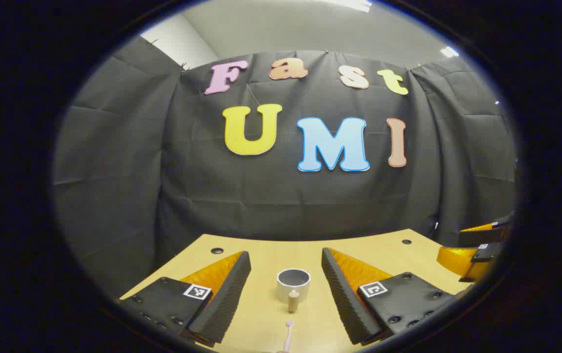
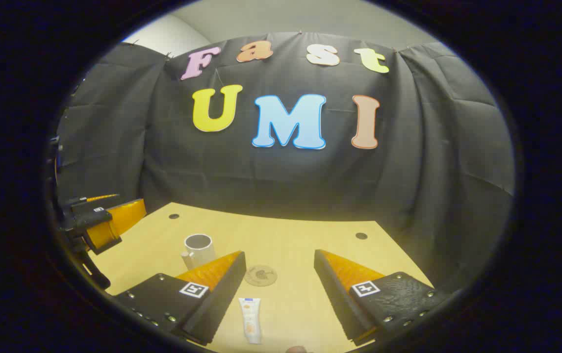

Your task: Put the toothbrush and toothpaste on the desktop into the cup, then pick up the cup and place it on the coaster on the desktop.

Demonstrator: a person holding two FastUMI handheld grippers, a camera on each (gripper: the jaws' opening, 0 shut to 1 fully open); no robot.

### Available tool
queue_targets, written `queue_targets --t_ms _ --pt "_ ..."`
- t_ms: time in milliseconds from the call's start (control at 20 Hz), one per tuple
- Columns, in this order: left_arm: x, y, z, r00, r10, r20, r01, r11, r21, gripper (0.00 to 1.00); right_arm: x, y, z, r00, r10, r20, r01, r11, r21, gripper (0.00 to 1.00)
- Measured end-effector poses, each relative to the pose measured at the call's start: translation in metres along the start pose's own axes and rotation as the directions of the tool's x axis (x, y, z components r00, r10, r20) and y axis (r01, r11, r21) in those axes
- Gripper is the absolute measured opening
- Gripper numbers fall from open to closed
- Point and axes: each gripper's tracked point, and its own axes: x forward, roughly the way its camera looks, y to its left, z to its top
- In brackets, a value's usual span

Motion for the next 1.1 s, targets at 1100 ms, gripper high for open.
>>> queue_targets --t_ms 1100 --pt "-0.019 -0.012 -0.057 0.959 -0.082 -0.271 0.073 0.996 -0.043 0.94 0.031 0.035 -0.075 0.957 0.084 -0.278 -0.065 0.995 0.077 0.91"
